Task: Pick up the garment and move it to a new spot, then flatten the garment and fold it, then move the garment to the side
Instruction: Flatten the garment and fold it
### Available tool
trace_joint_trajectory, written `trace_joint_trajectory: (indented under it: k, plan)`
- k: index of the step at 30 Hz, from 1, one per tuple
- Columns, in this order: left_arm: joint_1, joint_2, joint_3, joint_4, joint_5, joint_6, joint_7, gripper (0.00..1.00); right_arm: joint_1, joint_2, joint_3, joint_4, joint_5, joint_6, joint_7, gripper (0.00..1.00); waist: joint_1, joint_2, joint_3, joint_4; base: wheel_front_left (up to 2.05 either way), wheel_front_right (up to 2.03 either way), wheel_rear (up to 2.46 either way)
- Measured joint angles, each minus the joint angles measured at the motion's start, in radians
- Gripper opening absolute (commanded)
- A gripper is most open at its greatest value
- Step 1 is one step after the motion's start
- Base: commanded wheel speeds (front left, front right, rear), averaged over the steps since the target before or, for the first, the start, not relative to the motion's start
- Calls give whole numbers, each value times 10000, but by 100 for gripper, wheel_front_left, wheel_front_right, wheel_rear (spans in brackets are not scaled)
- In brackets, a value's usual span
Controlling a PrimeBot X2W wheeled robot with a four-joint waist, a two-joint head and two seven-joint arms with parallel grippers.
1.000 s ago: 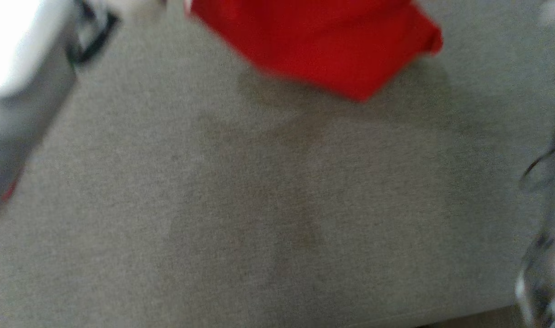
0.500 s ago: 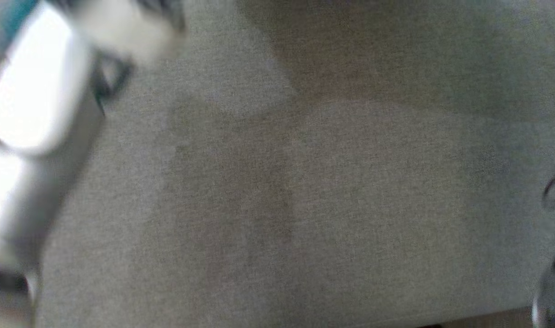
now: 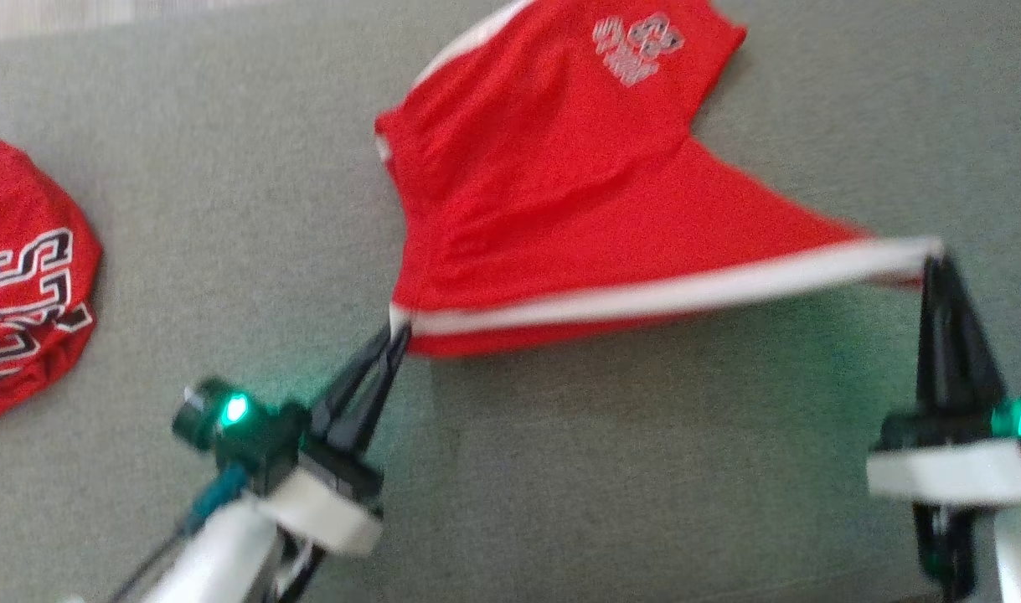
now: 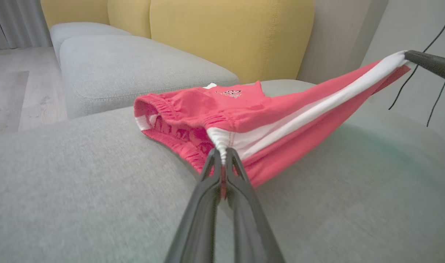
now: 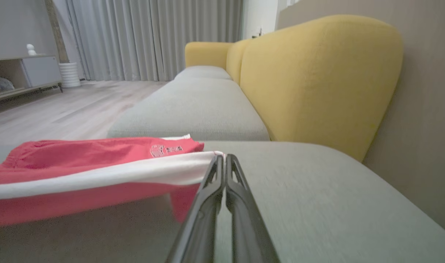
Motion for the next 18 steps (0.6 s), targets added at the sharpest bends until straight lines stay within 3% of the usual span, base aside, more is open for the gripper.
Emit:
trace_joint_trajectory:
  k: [5, 10, 14, 18]
  plan:
    - [1704, 29, 303, -738, 261, 173, 0, 0, 1611, 59, -35, -520, -35, 0, 8, 0, -1, 0, -617, -183, 0, 0, 0]
    - [2498, -6, 518, -1352, 353, 320, 2, 0, 2046, 56, -376, -1302, -104, 0, 75, 0, 1, 0, -752, -77, 0, 0, 0]
    - [1827, -447, 502, -1310, 353, 351, 88, 0, 1315, -259, -435, -1020, 42, 0, 382, 0, 4, 0, -462, 185, 0, 0, 0]
    - [61, -1223, 410, -890, 416, 362, 476, 0, -440, -1181, -401, 44, 130, 0, 675, 0, 6, 0, -39, 510, 0, 0, 0]
